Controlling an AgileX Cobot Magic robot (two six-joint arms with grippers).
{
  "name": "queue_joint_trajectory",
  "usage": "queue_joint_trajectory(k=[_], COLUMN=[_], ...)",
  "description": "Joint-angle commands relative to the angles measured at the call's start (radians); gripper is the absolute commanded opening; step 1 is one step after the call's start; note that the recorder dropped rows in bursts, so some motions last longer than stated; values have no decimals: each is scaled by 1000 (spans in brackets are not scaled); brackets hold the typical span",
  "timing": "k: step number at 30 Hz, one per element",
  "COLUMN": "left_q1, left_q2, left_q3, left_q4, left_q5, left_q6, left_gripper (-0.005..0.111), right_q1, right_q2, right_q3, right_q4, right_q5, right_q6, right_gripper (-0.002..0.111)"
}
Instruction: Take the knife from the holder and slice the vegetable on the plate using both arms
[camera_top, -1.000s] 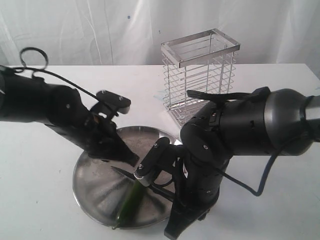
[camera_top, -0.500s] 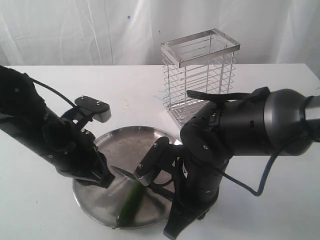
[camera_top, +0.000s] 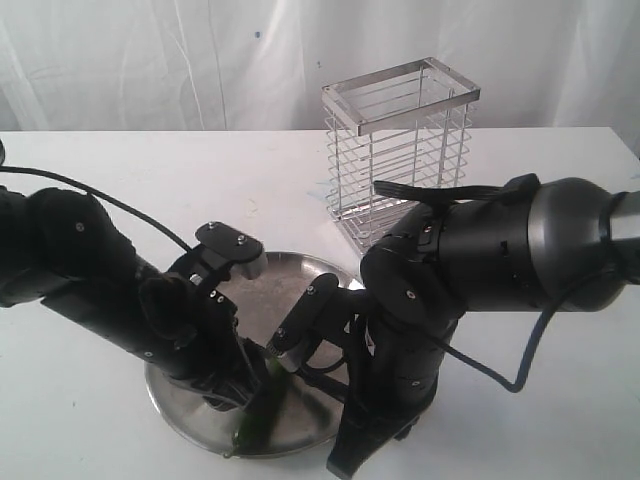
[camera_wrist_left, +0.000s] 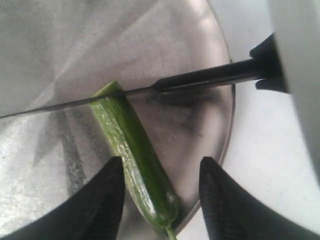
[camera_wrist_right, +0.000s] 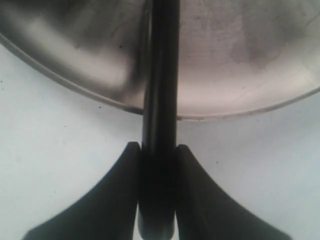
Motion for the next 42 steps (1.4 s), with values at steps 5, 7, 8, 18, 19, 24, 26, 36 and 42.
queue_joint_trajectory(k=[5,7,8,18,19,24,26,36,42], left_q1=[-10,-20,-25,-46,-46,-46,-44,96,139], left_q2=[90,110,117,168,168,168,168,166,166], left_q3=[6,6,6,6,6,6,6,6,6], left_q4=[-10,-10,-10,11,18,41,51,69,81], left_q5=[-53,-57,-65,-130,-135,-163,-165,-115,-111], left_q6=[2,2,2,-29,-29,-55,-55,-78,-82], left_gripper=[57,58,58,50,49,48,48,48,48], right_q1=[1,1,1,1,1,1,1,1,1], right_q2=[-1,-1,-1,-1,-1,-1,-1,-1,-1], right_q3=[-2,-2,-2,-2,-2,-2,-2,-2,-2], right_q4=[-4,-4,-6,-6,-6,-6,-6,-6,-6], right_q5=[-5,-7,-9,0,5,28,33,37,43], right_q6=[-5,-5,-5,-5,-5,-5,-5,-5,-5], right_gripper=[0,0,0,0,0,0,0,0,0])
